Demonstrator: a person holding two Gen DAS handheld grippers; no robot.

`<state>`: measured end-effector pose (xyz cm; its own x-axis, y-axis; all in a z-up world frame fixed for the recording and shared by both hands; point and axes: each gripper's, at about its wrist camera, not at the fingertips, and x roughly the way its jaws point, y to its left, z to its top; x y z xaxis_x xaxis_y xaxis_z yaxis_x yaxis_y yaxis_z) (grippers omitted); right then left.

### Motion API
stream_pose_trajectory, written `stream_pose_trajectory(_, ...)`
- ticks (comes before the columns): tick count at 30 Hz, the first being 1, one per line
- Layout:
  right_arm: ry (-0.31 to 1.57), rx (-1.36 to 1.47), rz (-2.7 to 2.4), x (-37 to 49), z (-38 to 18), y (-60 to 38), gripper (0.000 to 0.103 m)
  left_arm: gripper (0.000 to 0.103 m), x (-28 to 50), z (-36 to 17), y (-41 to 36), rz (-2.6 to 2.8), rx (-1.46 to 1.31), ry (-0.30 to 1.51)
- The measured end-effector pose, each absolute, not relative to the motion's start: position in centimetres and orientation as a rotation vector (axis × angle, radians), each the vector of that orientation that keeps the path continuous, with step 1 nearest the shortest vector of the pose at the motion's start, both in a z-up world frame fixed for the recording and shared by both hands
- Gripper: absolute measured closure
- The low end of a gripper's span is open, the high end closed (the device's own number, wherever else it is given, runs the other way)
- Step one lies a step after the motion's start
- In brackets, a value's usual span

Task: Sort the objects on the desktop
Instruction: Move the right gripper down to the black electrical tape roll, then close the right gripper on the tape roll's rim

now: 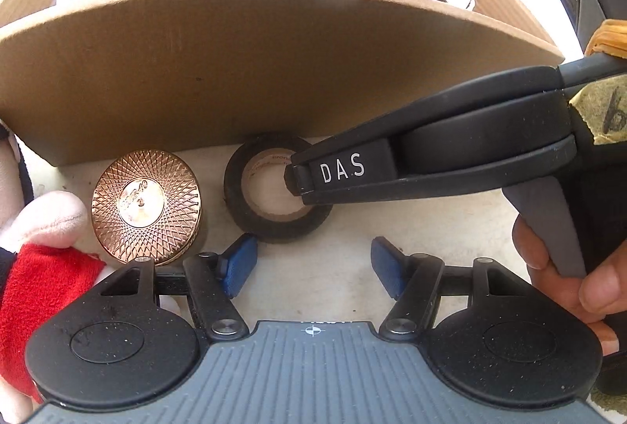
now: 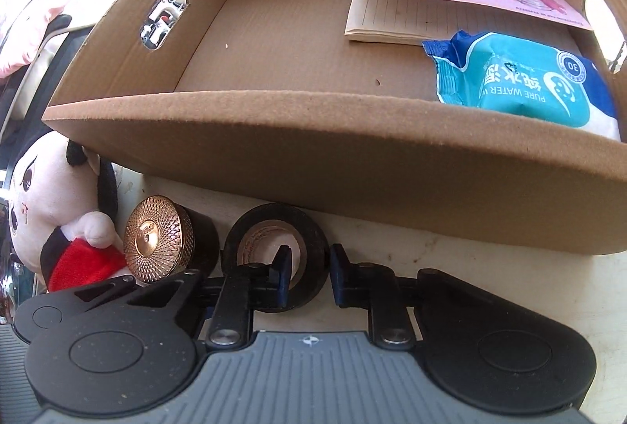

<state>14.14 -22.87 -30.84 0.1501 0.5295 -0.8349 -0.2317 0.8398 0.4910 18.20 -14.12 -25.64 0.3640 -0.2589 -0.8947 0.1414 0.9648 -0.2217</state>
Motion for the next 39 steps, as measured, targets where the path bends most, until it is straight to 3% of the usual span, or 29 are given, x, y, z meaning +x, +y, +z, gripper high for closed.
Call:
stream_pose_trajectory(17,1.441,0.396,0.424,10.9,-30.9,-25.7,0.082,0.037,14.6,-25.3,-14.3,-0.286,0.003,1.136)
stream_pose_trajectory(22,1.468,0.417,0.392,9.9,-30.8,-26.4,0.082,0.029,13.6,-25.3,-15.3,-0.322,0.081,1.112)
stream_pose_trajectory(28,1.478,0.409,0.395,9.5,-30.5,-26.8,0.082,0.038,12.4,-25.1,-16.6,-0.380,0.158,1.069)
stream_pose_trajectory(39,1.416,0.170,0.451,7.6,-29.0,-25.1,0.080,0.038,10.0,-24.3,-16.9,-0.400,0.206,1.072)
